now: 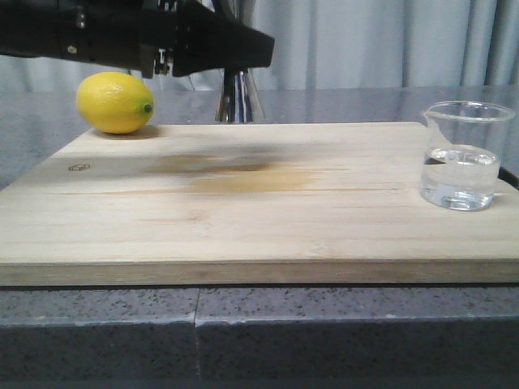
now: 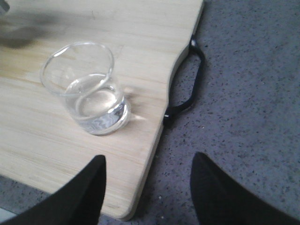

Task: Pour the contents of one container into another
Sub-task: 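Lift the steel jigger upward with the left gripper, then reach the right gripper to the glass beaker and grasp it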

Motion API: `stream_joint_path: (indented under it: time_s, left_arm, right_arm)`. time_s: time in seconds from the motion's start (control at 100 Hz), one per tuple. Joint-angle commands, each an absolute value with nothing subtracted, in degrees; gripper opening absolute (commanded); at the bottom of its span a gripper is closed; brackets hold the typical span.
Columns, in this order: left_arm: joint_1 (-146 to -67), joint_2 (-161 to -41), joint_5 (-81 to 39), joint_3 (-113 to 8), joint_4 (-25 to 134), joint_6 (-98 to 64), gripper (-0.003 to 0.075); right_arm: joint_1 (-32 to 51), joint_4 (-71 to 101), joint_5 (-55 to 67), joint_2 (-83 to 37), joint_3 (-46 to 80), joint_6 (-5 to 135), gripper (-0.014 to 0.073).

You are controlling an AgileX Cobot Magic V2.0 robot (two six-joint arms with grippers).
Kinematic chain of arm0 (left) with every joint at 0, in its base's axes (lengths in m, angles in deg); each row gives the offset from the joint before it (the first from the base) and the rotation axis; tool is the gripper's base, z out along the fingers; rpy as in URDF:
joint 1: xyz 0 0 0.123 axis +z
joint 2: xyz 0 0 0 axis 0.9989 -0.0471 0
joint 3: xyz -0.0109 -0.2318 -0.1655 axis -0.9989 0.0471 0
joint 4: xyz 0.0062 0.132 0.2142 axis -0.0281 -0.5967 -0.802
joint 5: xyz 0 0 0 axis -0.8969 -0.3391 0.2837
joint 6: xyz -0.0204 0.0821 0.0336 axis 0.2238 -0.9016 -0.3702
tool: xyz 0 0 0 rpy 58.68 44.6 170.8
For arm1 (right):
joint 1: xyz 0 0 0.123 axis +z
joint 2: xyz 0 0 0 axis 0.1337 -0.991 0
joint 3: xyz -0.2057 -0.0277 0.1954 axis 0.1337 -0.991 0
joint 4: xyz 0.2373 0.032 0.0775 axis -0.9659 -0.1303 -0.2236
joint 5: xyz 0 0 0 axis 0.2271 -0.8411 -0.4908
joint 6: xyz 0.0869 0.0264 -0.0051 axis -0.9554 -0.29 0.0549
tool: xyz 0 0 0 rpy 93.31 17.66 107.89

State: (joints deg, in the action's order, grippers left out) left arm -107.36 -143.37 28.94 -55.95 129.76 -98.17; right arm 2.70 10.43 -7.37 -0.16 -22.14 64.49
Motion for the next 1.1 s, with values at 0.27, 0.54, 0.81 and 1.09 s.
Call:
stream_joint_path:
  time_s: [0.27,0.54,0.81,1.09]
  left_arm:
    - [-108.0,-136.9,33.5,-60.1,134.1,-94.0,-0.002]
    - [-108.0,-136.9,33.7,-60.1,133.9,-94.0,-0.002]
    - [-108.0,-136.9,33.7,-60.1,133.9,-94.0,-0.0019]
    - [-108.0,-136.9,33.7,-60.1,133.8,-94.0,-0.0019]
  right_arm:
    - [12.6,9.7,7.2,-8.1,-20.7,66.9,0.0345]
    - [15.3,10.2,13.2,-13.9,-20.7,66.9,0.0346]
    - [15.3,9.7,17.0,-15.6,-20.7,66.9,0.0377]
    - [15.6,9.1,18.8,-18.1,-20.7,66.9,0.0377]
